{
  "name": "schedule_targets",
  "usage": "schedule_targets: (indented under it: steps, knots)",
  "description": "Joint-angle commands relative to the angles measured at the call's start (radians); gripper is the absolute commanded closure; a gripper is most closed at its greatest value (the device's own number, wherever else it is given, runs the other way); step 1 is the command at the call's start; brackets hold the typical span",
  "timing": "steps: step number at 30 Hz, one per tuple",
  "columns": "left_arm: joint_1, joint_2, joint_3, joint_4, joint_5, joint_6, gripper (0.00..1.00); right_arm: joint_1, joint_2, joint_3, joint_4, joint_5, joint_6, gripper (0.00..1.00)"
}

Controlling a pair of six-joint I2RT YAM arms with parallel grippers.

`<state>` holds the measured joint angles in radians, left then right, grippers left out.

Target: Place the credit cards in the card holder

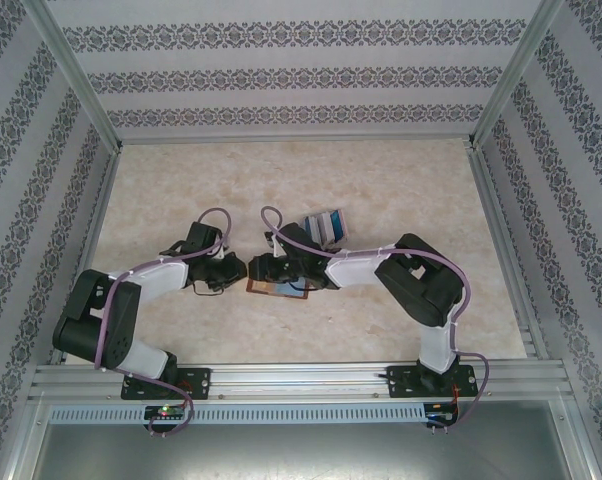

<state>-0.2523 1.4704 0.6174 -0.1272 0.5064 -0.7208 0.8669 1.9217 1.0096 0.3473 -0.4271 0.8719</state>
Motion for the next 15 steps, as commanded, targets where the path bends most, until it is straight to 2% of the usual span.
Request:
schedule_targets:
  steps: [1,5,9,12,15]
  knots:
    - [0.016,-0.010,0.055,-0.014,-0.010,-0.022,0.84,0.063,-0.014,0.073,0.028,-0.120,-0.059,0.61]
    - [0.018,-0.009,0.086,-0.028,-0.023,-0.017,0.82,0.086,-0.044,0.112,0.015,-0.184,-0.078,0.61]
    - [0.019,0.004,0.118,-0.034,0.019,-0.004,0.76,0.078,-0.150,0.061,-0.021,-0.152,-0.111,0.60]
    - [0.014,0.018,0.126,-0.024,0.044,0.015,0.73,0.051,-0.277,-0.003,-0.133,-0.062,-0.180,0.59]
    - [-0.006,0.034,0.151,-0.057,0.048,0.042,0.72,0.006,-0.403,-0.082,-0.297,0.134,-0.209,0.50]
